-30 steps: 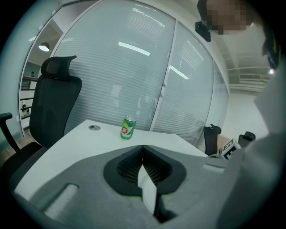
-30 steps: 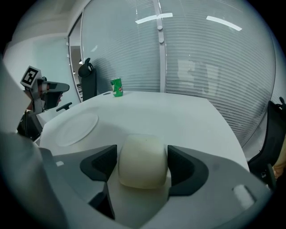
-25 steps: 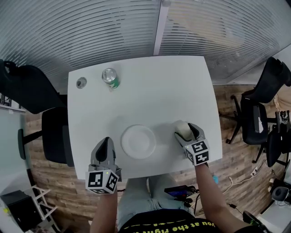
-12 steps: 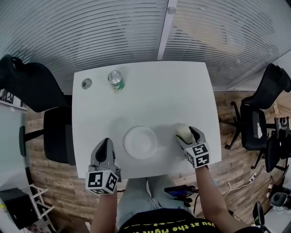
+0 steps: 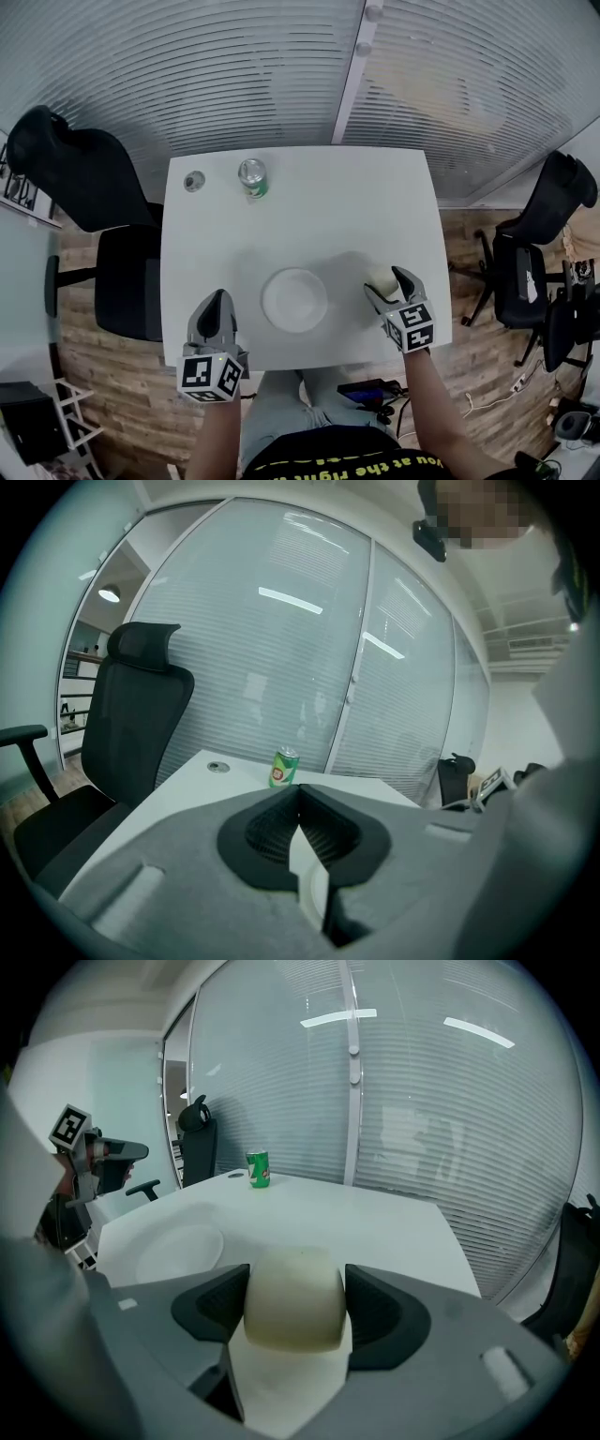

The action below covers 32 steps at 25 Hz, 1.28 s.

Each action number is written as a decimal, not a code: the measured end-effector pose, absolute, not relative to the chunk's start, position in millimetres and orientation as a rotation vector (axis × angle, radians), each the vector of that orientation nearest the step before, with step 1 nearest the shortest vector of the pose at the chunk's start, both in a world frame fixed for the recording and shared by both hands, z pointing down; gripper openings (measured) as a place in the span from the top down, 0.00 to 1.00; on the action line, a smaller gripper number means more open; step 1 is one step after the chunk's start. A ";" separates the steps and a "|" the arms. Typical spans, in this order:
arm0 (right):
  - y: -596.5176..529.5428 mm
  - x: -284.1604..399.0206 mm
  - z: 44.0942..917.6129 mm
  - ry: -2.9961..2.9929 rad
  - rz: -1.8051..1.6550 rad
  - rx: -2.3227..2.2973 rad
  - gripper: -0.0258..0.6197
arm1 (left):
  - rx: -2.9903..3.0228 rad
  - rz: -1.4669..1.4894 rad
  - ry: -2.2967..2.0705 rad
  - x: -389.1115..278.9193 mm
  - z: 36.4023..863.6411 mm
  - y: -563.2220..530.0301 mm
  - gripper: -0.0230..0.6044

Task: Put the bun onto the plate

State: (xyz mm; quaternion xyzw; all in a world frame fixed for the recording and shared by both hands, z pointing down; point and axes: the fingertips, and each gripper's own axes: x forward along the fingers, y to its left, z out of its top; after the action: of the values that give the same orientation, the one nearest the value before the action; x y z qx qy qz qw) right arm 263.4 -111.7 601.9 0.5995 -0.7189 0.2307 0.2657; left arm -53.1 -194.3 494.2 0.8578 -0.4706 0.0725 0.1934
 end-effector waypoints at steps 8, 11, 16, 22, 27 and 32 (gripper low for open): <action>-119.9 258.9 569.0 -1.980 0.569 1.652 0.45 | 2.417 0.165 -1.345 -62.1 479.0 -194.3 0.96; -120.3 257.6 559.0 -1.992 0.554 1.663 0.45 | 2.425 0.154 -1.347 -63.4 474.3 -194.4 0.96; -124.4 256.2 545.2 -2.003 0.529 1.677 0.45 | 2.431 0.137 -1.353 -64.0 467.7 -195.3 0.96; -131.6 252.4 524.7 -2.034 0.481 1.688 0.45 | 2.437 0.123 -1.361 -65.4 462.5 -196.3 0.96; -138.3 248.3 510.8 -2.059 0.446 1.688 0.45 | 2.441 0.110 -1.374 -67.7 457.0 -197.1 0.96; -144.3 237.3 506.4 -2.093 0.429 1.652 0.45 | 2.432 0.104 -1.398 -73.7 455.4 -195.4 0.96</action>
State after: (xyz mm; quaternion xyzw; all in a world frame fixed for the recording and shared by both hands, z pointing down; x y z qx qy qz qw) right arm 237.3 -144.3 506.4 0.5969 -0.7563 0.1549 0.2184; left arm -73.7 -195.4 455.4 0.8543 -0.4911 0.0364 0.1665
